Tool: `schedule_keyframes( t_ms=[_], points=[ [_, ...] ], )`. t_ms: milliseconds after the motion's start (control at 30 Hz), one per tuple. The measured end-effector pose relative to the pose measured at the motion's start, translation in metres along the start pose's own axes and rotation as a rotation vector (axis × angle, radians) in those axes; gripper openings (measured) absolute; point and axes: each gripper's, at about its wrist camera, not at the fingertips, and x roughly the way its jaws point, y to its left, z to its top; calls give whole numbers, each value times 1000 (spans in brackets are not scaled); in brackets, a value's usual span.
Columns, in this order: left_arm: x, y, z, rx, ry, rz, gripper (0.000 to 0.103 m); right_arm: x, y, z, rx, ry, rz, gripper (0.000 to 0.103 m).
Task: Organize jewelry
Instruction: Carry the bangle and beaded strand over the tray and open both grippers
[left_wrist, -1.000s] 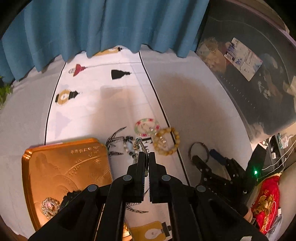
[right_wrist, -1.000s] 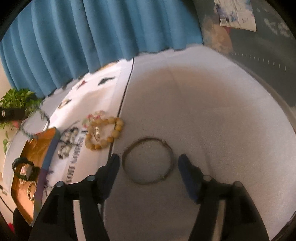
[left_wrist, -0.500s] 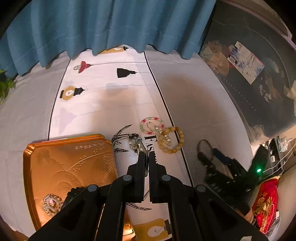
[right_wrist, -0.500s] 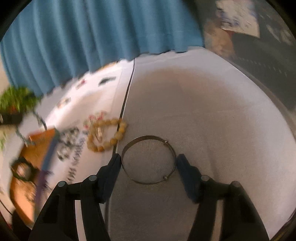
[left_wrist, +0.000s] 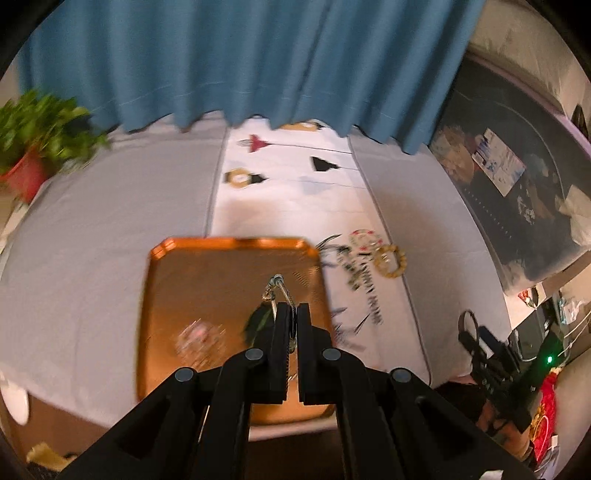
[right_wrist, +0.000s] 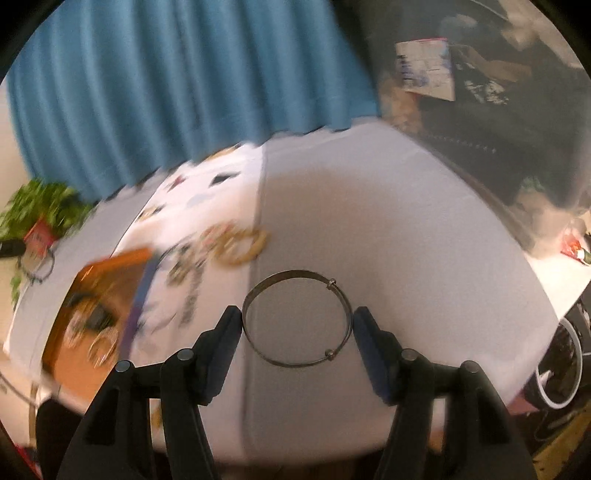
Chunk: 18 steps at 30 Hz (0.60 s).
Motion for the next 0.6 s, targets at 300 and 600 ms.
schedule_keyframes(
  t_ms=[300, 600],
  points=[
    [-20, 59, -54, -89, 18, -18, 1, -28, 99, -27, -144, 64, 210, 63],
    [-6, 88, -62, -122, 26, -38, 1, -16, 179, -26, -284, 76, 271, 63]
  ],
)
